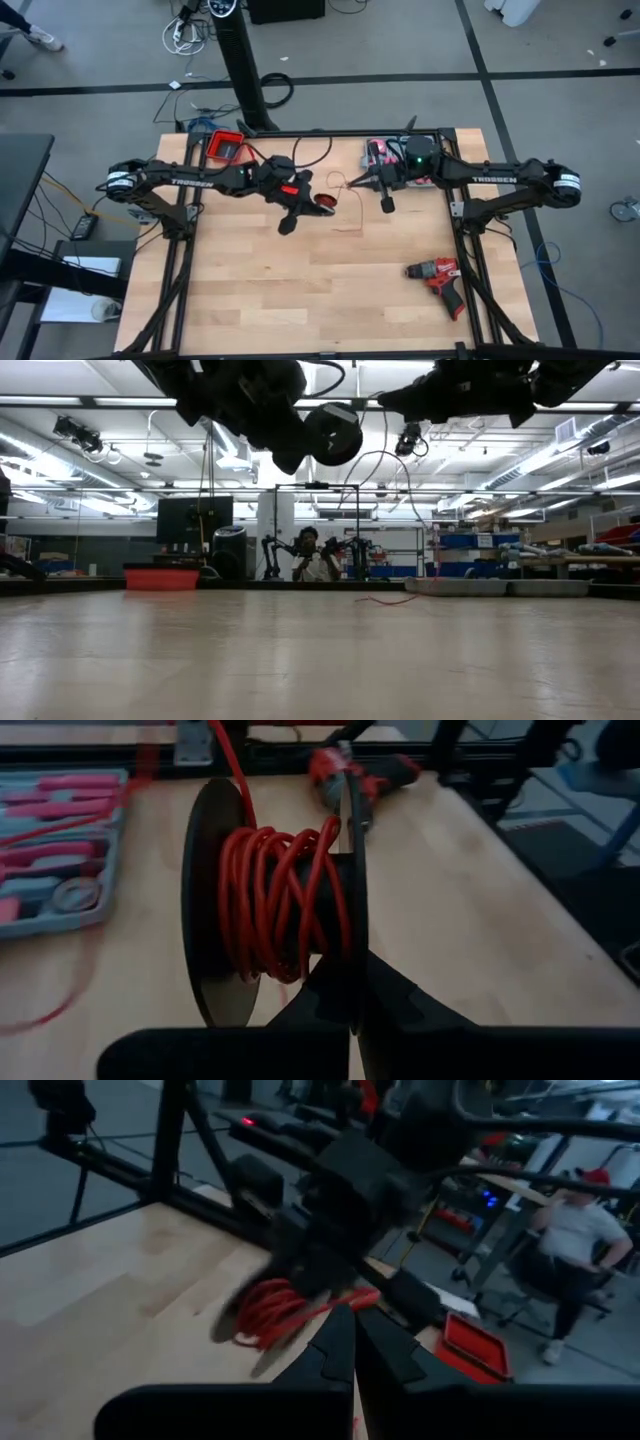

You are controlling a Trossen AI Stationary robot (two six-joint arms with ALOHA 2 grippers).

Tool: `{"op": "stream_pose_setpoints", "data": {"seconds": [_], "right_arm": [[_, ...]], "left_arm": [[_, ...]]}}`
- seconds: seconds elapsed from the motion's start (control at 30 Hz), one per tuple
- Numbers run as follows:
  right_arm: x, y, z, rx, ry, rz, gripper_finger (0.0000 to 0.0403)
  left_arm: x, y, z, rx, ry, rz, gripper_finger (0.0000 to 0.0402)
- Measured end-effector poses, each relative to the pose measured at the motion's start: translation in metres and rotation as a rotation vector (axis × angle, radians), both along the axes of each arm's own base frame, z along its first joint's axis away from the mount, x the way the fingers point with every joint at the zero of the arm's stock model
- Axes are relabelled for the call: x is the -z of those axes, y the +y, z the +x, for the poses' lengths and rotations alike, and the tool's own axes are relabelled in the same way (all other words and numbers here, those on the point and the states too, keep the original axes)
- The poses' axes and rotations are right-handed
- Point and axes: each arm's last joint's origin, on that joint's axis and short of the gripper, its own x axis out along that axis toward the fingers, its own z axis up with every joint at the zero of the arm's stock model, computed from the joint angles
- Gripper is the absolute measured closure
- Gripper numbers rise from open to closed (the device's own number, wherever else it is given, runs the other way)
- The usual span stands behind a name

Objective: Coil cords
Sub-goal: Coil the red wire onto the black spool

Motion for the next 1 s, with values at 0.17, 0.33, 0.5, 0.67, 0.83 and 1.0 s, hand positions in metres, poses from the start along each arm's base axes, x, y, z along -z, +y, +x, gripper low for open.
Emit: {"op": "stream_pose_setpoints", "data": {"seconds": [0.17, 0.33, 0.5, 0.67, 0.83, 1.0], "right_arm": [[0.003, -0.002, 0.009, 0.038, -0.032, -0.008, 0.0403], [0.015, -0.001, 0.022, 0.026, -0.029, -0.007, 0.0403], [0.028, 0.002, 0.038, 0.000, -0.043, -0.010, 0.0403], [0.028, 0.006, 0.056, -0.047, -0.031, -0.005, 0.0403], [0.027, 0.007, 0.073, -0.074, -0.009, -0.011, 0.0403], [0.032, 0.008, 0.086, -0.118, 0.054, -0.008, 0.0403]], "left_arm": [[-0.002, -0.005, 0.001, 0.049, -0.025, -0.015, 0.0396], [-0.004, -0.009, 0.002, 0.093, -0.047, -0.029, 0.0396], [-0.005, -0.011, 0.003, 0.122, -0.066, -0.039, 0.0396], [-0.006, -0.011, 0.003, 0.123, -0.074, -0.037, 0.0396], [-0.006, -0.011, 0.003, 0.129, -0.079, -0.039, 0.0396], [-0.008, -0.012, 0.003, 0.158, -0.098, -0.046, 0.0396]]}}
